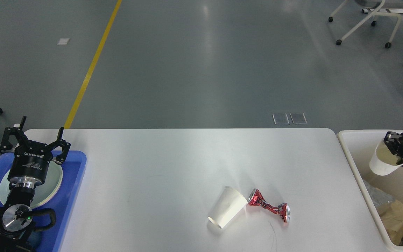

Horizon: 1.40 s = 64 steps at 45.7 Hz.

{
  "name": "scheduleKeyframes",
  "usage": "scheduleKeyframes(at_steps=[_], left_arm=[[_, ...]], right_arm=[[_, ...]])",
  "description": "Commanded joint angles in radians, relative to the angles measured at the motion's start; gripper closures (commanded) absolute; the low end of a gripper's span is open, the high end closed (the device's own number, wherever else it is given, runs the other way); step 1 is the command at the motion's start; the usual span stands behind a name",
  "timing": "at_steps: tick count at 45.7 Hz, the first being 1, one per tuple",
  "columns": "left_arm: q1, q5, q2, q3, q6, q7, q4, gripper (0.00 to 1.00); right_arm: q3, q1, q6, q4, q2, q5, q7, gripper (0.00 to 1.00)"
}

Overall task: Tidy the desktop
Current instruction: 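Release the paper cup into the bin with the right gripper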

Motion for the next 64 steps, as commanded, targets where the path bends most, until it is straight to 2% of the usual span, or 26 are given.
scheduleKeyframes(at_steps=[1,6,11,19,25,36,52,53,56,57,58,61,64], left_arm=[[0.0,0.0,0.0,0.0,0.0,-0.001,0.0,0.03],[0.0,0.0,0.0,0.0,0.0,-0.001,0.0,0.03],[0.0,0.0,0.0,0.0,0.0,-0.001,0.0,0.03],[0.0,0.0,0.0,0.0,0.0,-0.001,0.0,0.03],[0.0,0.0,0.0,0.0,0.0,-0.001,0.0,0.03],[0.0,0.0,0.0,0.0,0.0,0.001,0.0,0.03],[0.0,0.0,0.0,0.0,0.0,-0.001,0.0,0.03],[0.0,0.0,0.0,0.0,0.0,0.001,0.0,0.03],[0.0,0.0,0.0,0.0,0.0,0.001,0.0,0.03],[0.0,0.0,0.0,0.0,0.0,0.001,0.0,0.03],[0.0,0.0,0.0,0.0,0.0,0.001,0.0,0.03],[0.0,0.0,0.0,0.0,0.0,0.001,0.0,0.03],[0.0,0.0,0.0,0.0,0.0,0.001,0.0,0.03]], right_arm=[[0.093,-0.211,-0.001,-0.209,-0.037,-0.003,0.0,1.0],[0.176,-0.421,-0.031,-0.408,-0.031,-0.004,0.0,1.0],[0.26,-0.622,-0.134,-0.548,-0.022,-0.004,0.0,1.0],[0.354,-0.821,-0.402,-0.618,-0.002,-0.003,0.0,1.0],[0.383,-0.962,-0.534,-0.694,0.07,-0.001,0.0,1.0],[0.494,-1.194,-0.562,-0.944,0.182,0.005,0.002,1.0],[0.529,-1.21,-0.564,-0.956,0.19,0.006,0.003,1.0],[0.529,-1.208,-0.567,-0.956,0.19,0.006,0.002,0.86],[0.529,-1.205,-0.582,-0.958,0.19,0.006,0.003,0.25],[0.529,-1.204,-0.594,-0.956,0.19,0.006,0.003,0.14],[0.529,-1.204,-0.61,-0.956,0.19,0.006,0.002,0.08],[0.531,-1.204,-0.633,-0.947,0.191,0.003,0.002,0.0],[0.531,-1.207,-0.634,-0.942,0.196,-0.001,0.002,0.0]])
